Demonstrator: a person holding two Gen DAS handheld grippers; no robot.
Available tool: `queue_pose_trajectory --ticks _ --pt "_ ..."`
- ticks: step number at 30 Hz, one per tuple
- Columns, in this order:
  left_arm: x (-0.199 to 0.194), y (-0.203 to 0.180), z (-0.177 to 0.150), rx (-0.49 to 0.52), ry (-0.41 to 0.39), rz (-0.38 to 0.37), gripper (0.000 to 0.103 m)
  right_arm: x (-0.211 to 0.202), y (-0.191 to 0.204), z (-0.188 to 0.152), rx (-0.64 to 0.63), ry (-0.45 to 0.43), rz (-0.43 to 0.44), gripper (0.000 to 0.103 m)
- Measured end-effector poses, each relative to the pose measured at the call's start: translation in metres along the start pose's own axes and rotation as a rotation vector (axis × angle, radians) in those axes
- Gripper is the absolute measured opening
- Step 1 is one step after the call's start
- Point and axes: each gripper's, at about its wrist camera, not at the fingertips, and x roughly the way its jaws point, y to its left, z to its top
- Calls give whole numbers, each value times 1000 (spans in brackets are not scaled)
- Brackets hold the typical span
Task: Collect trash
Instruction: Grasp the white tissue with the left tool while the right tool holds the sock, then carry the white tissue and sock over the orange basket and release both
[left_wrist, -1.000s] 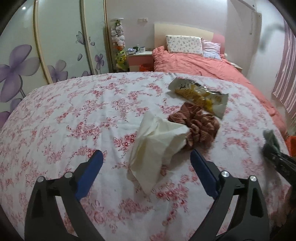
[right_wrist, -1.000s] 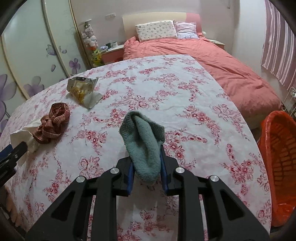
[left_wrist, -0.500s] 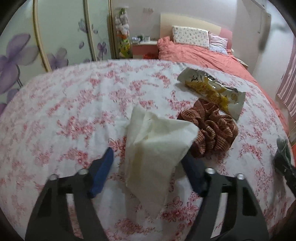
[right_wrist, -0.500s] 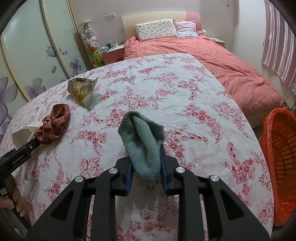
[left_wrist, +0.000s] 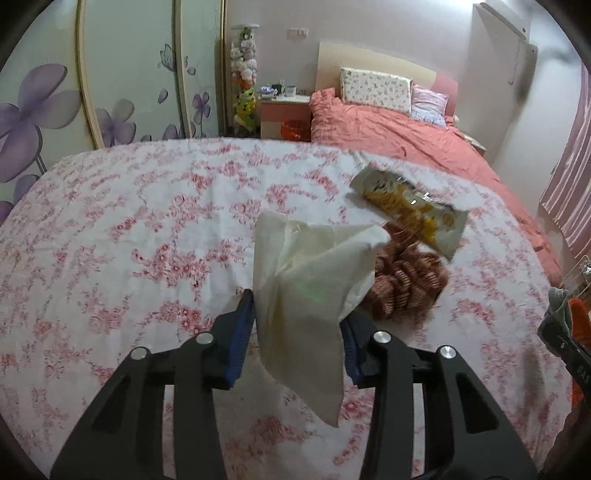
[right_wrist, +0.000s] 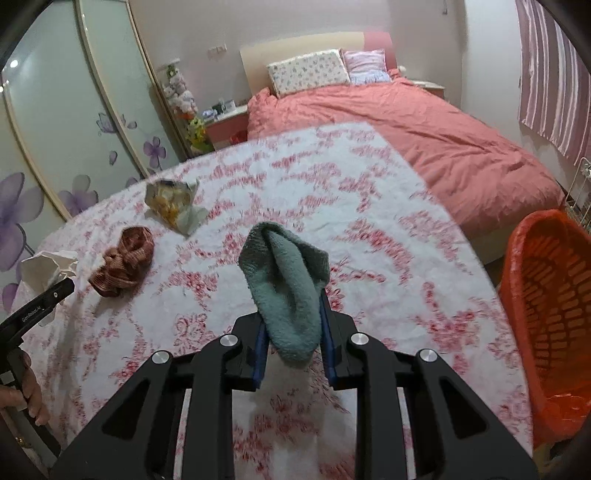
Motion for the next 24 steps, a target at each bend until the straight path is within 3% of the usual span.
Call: queue_pose_trajectory --ticks 11,24 --pt "-65 -62 1 73 -84 -120 42 -74 -29 7 27 -145 -5 24" --pt "-113 -165 -14 204 -123 -318 42 -136 -84 2 57 -317 -152 24"
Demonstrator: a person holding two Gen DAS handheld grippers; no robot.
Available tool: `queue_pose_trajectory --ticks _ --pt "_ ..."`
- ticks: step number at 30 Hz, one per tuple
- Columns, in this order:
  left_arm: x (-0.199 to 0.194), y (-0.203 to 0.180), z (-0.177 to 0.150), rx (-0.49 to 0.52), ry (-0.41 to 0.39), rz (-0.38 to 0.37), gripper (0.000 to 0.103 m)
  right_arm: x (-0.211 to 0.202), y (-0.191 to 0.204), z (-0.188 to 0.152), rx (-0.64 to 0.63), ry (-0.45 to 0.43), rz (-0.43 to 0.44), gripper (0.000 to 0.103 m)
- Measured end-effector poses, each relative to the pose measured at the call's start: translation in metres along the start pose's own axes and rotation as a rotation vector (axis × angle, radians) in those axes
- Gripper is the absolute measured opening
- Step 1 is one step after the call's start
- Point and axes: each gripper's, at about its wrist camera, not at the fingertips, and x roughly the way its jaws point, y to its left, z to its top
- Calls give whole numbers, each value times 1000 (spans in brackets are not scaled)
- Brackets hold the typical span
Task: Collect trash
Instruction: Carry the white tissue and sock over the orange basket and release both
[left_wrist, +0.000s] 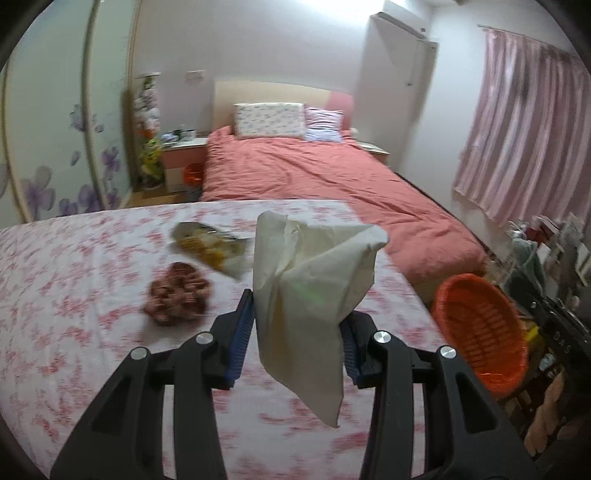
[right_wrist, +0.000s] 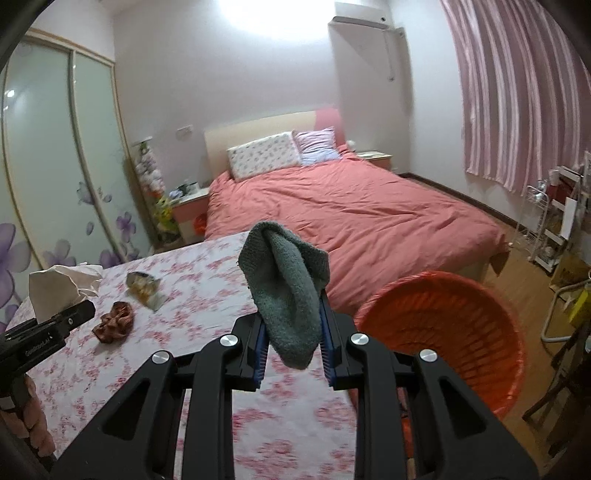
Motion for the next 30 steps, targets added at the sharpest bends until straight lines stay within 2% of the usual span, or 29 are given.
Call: queue_pose_trajectory --ticks 11,19,28,30 --pt "15 -99 -4 88 24 -185 42 -2 -50 -5 81 -13 -67 24" --pt "41 -161 -14 148 68 -298 42 6 -87 -5 147 -12 -107 24" --pt "75 -226 -21 215 114 -389 43 21 -128 -8 234 3 -121 24" --pt "84 -237 -24 224 130 -399 48 26 -135 -7 248 6 -119 25"
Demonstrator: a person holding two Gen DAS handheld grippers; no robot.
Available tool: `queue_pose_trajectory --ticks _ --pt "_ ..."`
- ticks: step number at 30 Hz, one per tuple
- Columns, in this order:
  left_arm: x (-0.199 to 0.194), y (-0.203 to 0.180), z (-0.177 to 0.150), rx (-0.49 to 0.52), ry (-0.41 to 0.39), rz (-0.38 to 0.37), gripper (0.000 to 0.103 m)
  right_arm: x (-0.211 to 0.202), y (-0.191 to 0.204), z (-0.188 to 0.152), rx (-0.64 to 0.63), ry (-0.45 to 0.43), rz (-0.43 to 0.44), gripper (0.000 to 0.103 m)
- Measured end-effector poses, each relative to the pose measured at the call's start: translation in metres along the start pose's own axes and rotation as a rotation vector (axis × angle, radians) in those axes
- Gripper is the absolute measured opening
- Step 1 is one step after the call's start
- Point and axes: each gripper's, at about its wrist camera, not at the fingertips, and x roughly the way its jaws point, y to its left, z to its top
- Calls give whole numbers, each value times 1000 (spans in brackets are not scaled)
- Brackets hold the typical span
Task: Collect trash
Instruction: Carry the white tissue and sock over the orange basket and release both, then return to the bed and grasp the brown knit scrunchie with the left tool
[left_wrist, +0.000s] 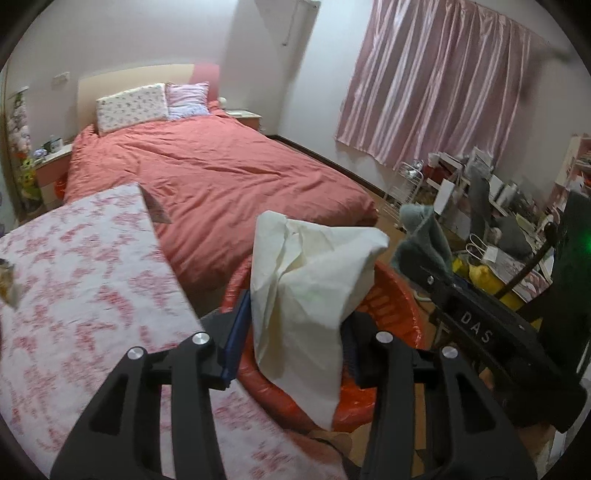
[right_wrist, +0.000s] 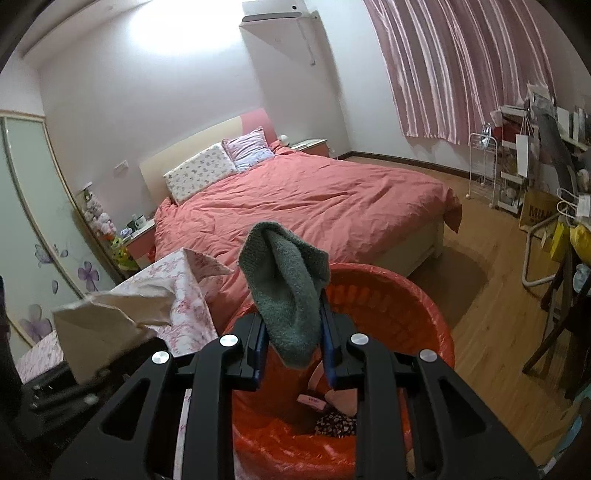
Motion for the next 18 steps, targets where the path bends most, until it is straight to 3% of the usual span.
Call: queue_pose_trajectory --ticks 3,5,7,12,18 --pt "21 -5 -1 12 24 21 58 6 -8 1 15 10 -6 32" --pt "28 -2 -4 6 42 28 63 10 -12 0 27 20 -8 48" --pt "31 5 -6 -9 52 42 70 9 -12 -4 31 26 -6 53" --pt "30 19 -11 -31 62 65 73 6 -12 -8 43 41 -12 55" --pt "11 38 -19 -15 42 152 82 3 -10 -3 7 35 -19 61"
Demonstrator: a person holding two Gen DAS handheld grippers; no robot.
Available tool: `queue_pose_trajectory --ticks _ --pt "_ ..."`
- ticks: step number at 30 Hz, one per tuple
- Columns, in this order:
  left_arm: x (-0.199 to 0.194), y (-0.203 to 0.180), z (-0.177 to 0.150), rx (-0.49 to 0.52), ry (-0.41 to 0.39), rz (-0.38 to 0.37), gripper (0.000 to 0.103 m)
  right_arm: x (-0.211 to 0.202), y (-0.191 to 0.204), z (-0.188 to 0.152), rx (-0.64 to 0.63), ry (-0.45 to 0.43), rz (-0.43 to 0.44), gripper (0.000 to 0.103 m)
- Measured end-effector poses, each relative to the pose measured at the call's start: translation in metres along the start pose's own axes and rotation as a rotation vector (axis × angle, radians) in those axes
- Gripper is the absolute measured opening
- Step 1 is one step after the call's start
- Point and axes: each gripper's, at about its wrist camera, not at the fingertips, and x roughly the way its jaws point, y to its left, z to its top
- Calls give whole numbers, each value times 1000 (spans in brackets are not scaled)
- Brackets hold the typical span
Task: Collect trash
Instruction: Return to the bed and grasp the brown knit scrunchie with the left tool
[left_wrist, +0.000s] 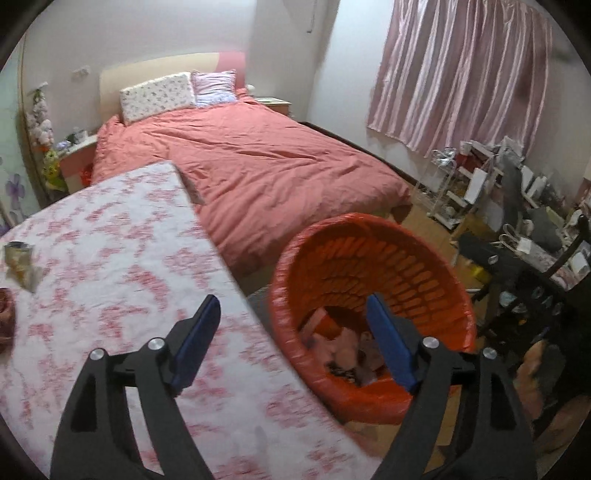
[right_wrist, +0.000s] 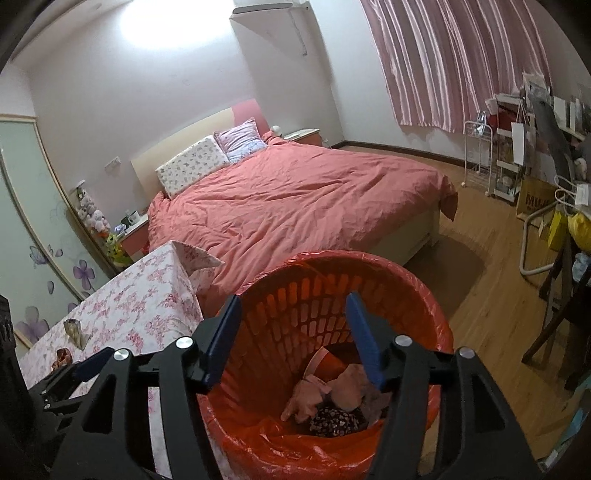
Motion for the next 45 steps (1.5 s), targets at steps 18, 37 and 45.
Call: queue_pose_trajectory --ticks 18,37,45 --pt "-57 186 -52 -160 13 470 93 -12 80 -36 -242 7 26 95" --pt "-29 330 -53 -407 118 577 85 9 157 -71 -376 123 115 96" --pt "-40 346 -57 -429 94 539 45 14 183 -79 -412 151 140 96"
